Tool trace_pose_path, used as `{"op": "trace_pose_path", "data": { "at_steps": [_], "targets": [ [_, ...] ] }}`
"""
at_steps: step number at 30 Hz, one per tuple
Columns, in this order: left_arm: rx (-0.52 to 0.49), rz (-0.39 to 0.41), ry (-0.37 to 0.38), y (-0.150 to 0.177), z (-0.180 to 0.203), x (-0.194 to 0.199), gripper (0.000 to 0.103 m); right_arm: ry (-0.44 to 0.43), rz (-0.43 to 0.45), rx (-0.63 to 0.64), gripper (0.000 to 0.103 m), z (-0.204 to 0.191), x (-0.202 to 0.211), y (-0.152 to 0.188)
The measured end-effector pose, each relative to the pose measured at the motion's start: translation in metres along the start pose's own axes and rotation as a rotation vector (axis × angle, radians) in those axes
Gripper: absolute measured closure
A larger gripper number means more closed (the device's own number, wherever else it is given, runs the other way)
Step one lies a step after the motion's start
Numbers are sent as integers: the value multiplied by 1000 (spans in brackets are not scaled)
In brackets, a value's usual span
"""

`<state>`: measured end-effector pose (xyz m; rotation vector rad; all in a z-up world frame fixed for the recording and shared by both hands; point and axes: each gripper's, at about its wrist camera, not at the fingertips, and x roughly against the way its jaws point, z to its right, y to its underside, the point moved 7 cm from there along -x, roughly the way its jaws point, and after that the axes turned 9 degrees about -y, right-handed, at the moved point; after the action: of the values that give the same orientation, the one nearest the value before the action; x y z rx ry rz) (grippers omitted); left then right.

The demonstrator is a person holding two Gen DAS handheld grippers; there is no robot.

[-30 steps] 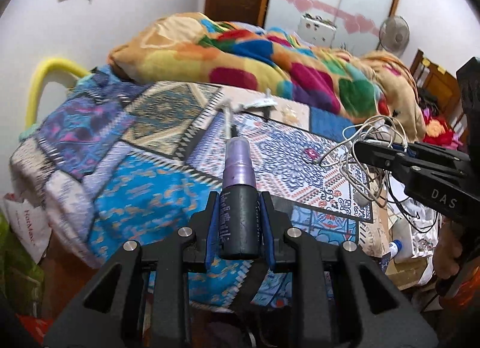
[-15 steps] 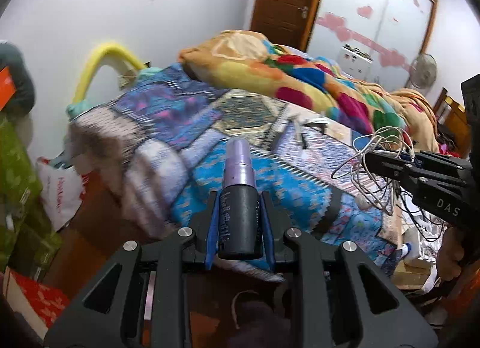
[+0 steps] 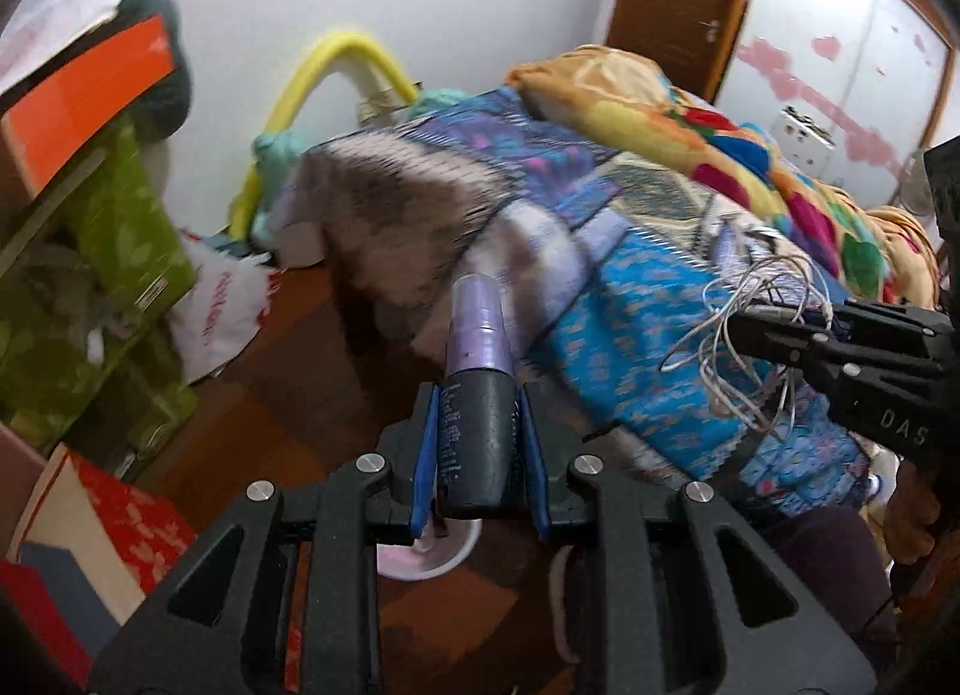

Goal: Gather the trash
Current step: 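Carry the cable and cylinder down over the white bucket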

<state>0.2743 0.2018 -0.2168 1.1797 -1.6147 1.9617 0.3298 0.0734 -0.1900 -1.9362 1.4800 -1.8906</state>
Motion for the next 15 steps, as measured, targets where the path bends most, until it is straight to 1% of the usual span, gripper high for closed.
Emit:
{"op": "trace_pose_path", "data": {
  "at_steps": [5,8,13,15],
  "targets": [
    [46,-40,-55,23,-42,-20,78,-24,-81,30,86,-28,-43,7],
    [88,-87,-64,41,-62,-37,78,-33,-139,50,86,-42,-71,14],
    [124,-164,-89,68,-85,-71,78,-38,-233,78,86,-57,-118,28],
    [137,-202,-90,79,-91,-86,78,-48,-283,74,86,-61,-141,36]
  ]
}}
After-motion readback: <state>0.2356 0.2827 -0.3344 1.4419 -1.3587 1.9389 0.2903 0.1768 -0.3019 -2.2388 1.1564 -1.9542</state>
